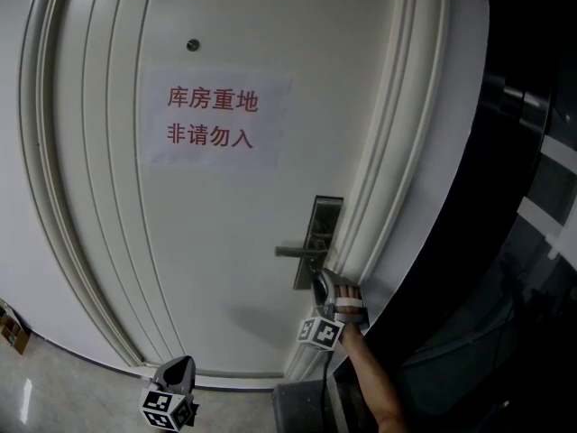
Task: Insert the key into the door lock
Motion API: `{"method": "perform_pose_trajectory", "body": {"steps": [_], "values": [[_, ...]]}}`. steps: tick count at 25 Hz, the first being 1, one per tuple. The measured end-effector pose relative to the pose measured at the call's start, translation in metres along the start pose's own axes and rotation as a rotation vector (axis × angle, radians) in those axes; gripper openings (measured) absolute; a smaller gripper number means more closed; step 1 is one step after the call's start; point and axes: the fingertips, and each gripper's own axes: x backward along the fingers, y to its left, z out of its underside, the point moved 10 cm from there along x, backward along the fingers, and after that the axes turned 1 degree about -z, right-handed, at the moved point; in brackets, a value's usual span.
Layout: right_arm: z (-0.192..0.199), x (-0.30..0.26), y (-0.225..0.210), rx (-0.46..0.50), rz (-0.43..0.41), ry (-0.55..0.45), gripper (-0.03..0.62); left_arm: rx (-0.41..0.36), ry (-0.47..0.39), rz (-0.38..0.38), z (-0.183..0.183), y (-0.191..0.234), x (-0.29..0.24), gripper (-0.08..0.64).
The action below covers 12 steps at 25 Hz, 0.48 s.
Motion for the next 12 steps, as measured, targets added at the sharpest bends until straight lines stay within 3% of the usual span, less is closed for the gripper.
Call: {"method": "perform_pose_trajectory", "body": {"steps": [3,7,12], "values": [[-0.002,0.010,-0.001,-0.022,-0.005,0.016,0.189,0.000,0.008,0.010,-0.003,0.002,0.005,0.003],[-0.002,0.026,-0.002,-0.136,-0.028,0.035,0.152,-0.007,0.016,0.032,-0.005,0.004,0.009,0.003],[-0.003,0.055,-0.006,-0.280,-0.016,0.046,0.027,-0.017,0.025,0.068,-0.009,0.006,0.015,0.003]]}}
